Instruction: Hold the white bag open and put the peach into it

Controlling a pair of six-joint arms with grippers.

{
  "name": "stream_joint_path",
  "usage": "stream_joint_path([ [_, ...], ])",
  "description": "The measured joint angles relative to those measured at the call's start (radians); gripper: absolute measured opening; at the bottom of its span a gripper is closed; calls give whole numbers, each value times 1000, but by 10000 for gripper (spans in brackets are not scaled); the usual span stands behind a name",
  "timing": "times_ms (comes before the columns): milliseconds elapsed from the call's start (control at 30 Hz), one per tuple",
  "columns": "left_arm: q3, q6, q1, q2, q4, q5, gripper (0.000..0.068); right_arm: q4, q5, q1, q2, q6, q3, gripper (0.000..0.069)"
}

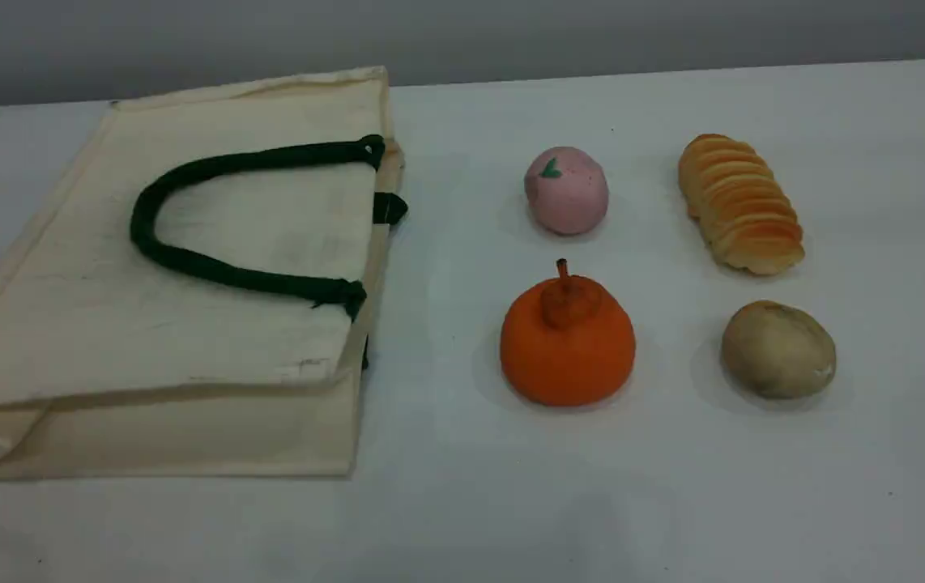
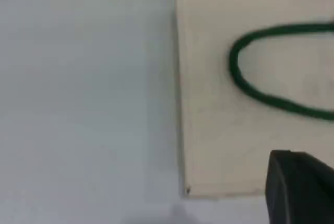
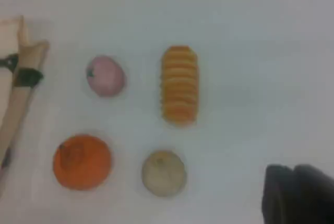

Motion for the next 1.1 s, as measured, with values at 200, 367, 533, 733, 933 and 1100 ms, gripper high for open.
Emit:
stream_joint_path([
  [200, 0, -1, 0, 40, 0, -26, 38, 5, 5, 0, 2, -13, 0, 57],
  [367, 0, -1, 0, 38, 2, -69, 159, 8, 11, 0, 2, -14, 0, 195],
  [533, 1, -5, 0, 38, -2, -92, 393, 12, 12, 0, 2, -14, 0, 412],
  [733, 1, -38, -3, 63, -13, -112, 533, 18, -34, 0, 2, -10, 0, 524],
  [933, -8, -64, -4, 170, -28, -117, 542, 70, -93, 0, 49, -7, 0, 527],
  [1100, -71, -64, -4, 310, -62, -151, 542, 74, -115, 0, 164, -9, 0, 528],
])
